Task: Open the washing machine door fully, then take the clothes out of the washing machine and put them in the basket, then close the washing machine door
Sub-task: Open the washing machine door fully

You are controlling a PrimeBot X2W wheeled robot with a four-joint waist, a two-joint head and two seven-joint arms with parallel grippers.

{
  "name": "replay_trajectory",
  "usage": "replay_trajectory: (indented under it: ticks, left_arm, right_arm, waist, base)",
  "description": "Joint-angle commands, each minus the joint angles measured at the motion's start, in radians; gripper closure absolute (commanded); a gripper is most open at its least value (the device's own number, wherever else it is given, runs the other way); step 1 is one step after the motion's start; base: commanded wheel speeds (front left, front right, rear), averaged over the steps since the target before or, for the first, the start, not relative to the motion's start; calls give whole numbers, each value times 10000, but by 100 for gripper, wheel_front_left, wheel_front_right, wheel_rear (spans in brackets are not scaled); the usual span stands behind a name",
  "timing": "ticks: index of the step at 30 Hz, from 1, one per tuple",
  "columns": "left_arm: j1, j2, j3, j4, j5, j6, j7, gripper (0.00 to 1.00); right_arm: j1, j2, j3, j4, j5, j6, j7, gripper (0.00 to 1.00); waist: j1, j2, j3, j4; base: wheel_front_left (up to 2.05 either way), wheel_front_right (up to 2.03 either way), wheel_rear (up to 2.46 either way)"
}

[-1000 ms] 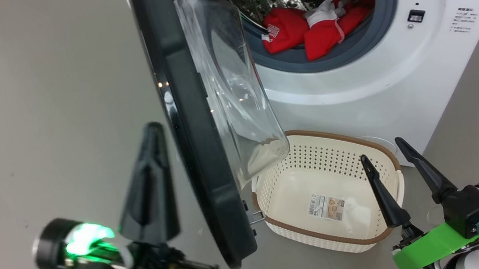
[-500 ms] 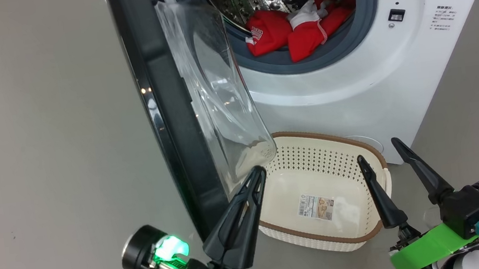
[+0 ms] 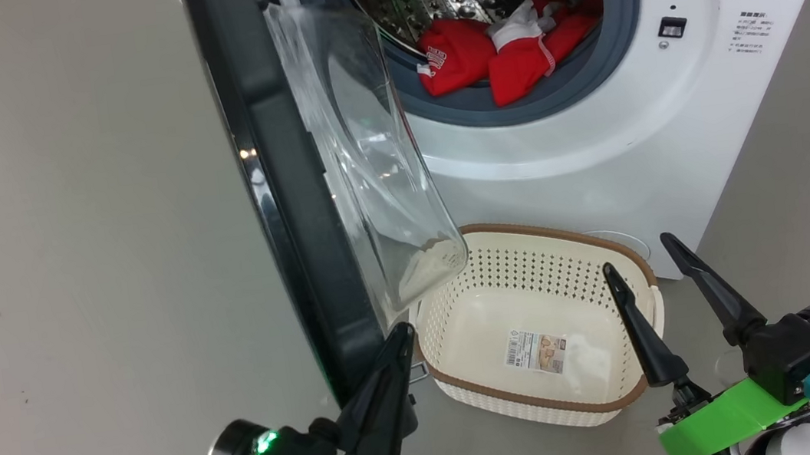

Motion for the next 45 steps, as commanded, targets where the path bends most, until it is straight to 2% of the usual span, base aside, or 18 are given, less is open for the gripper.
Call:
replay_trajectory:
  ticks: [1, 10, 22, 30, 45]
  left_arm:
    - [-130, 17, 455, -143, -97, 155, -29, 100]
    - [-69, 33, 916, -40, -268, 660, -172, 100]
    - [353, 189, 1674, -300, -443, 1410, -365, 100]
    - [331, 377, 2274, 79, -663, 1478, -725, 100]
    - [-403, 557, 3764, 1325, -967, 1800, -921, 100]
  right_arm:
    - [-232, 7, 250, -245, -14, 46, -63, 0]
    - [-264, 7, 192, -276, -76, 46, -63, 0]
    - [-316, 7, 89, -228, -299, 46, -63, 0]
    - [-314, 7, 102, -145, -205, 46, -63, 0]
    - [-359, 7, 423, 8, -423, 46, -63, 0]
  waist:
    - [1, 0, 11, 22]
    - [1, 0, 271, 204]
    - [1, 0, 545, 843]
    - [1, 0, 576, 1244]
    - [1, 0, 617, 1251]
  base:
    - [0, 0, 0]
    - [0, 0, 0]
    - [0, 0, 0]
    - [0, 0, 0]
    - [0, 0, 0]
